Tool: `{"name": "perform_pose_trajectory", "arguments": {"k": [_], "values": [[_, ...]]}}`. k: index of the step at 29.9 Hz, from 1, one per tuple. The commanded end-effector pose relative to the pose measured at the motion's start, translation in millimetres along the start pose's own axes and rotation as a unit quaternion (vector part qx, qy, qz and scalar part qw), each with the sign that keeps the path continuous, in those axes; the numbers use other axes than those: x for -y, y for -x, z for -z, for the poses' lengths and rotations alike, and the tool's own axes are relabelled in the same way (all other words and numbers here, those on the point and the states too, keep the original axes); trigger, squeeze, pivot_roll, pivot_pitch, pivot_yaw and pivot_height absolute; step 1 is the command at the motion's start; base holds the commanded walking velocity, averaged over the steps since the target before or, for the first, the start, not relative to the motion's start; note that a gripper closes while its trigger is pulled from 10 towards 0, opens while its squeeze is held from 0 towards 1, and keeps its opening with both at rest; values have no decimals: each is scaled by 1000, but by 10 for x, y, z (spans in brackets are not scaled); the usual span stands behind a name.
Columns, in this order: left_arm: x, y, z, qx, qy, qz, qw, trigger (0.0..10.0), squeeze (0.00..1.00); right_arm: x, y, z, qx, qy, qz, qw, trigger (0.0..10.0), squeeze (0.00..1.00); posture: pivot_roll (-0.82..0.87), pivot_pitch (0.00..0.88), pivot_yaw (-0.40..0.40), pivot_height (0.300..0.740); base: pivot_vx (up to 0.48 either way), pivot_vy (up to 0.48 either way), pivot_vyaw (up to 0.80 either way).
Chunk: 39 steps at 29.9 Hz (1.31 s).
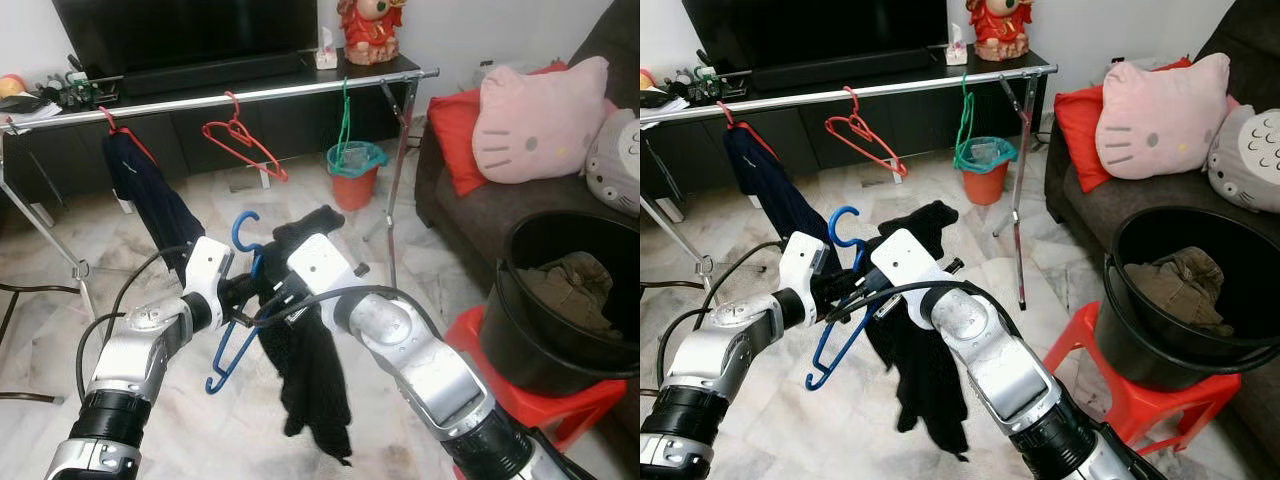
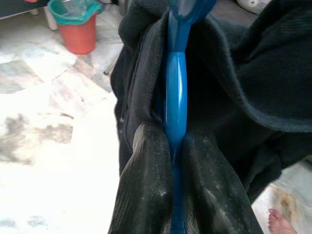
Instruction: Hang hanger
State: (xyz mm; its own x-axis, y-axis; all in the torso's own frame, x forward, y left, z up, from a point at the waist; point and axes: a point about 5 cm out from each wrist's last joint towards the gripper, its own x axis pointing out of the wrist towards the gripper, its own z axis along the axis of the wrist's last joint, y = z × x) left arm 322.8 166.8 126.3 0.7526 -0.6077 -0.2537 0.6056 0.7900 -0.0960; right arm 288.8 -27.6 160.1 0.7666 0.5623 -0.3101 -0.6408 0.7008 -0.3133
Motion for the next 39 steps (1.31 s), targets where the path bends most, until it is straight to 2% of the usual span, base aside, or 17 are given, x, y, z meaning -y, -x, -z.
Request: {"name": "perform_pose_trajectory", "arguments": {"k": [1, 2, 3, 5, 6, 7, 12, 18, 25, 33, 39], "values": [[15, 32, -88, 12, -12, 13, 1000, 10000, 0, 31, 0, -29, 8, -1, 10, 1000, 10000, 0, 7, 0, 79, 740, 0, 0, 0], [16, 33, -84, 11, -11, 14, 1000, 10000, 0, 35, -3, -27, 7, -4, 14, 1000, 10000, 55, 5, 0, 82, 740, 0, 0, 0], [15, 33, -82, 11, -11, 15, 1000, 10000, 0, 35, -6, -29, 8, -5, 15, 1000, 10000, 592, 4, 0, 83, 740, 0, 0, 0], [16, 31, -82, 11, -11, 15, 1000, 10000, 0, 31, -8, -33, 10, -7, 14, 1000, 10000, 592, 4, 0, 83, 740, 0, 0, 0], [16, 28, -83, 11, -11, 15, 1000, 10000, 0, 17, -11, -38, 11, -6, 9, 1000, 10000, 965, 4, 0, 83, 740, 0, 0, 0], [17, 22, -89, 11, -11, 17, 1000, 10000, 0, -28, -13, -31, 10, 1, -5, 1000, 10000, 1000, 4, 0, 85, 740, 0, 0, 0], [20, 25, -97, 13, -11, 21, 1000, 10000, 0, -84, -5, 5, 3, 9, -19, 1000, 10000, 1000, 7, 0, 86, 740, 0, 0, 0], [11, 35, -93, 14, -9, 19, 1000, 10000, 0, -128, 5, 111, -23, 40, -34, 998, 10000, 1000, 7, 0, 86, 740, 0, 0, 0], [4, 43, -91, 17, -5, 15, 1000, 10000, 0, -136, 16, 138, -31, 49, -36, 998, 10000, 1000, 7, 0, 89, 740, 0, 0, 0], [-18, 42, -90, 19, 0, 8, 1000, 10000, 0, -102, 24, 170, -39, 44, -22, 998, 10000, 1000, 7, 0, 89, 740, 0, 0, 0], [-33, 32, -91, 18, 4, 4, 1000, 10000, 0, -94, 59, 280, -66, 38, -33, 997, 10000, 1000, 5, 0, 94, 740, 0, 0, 0]]}}
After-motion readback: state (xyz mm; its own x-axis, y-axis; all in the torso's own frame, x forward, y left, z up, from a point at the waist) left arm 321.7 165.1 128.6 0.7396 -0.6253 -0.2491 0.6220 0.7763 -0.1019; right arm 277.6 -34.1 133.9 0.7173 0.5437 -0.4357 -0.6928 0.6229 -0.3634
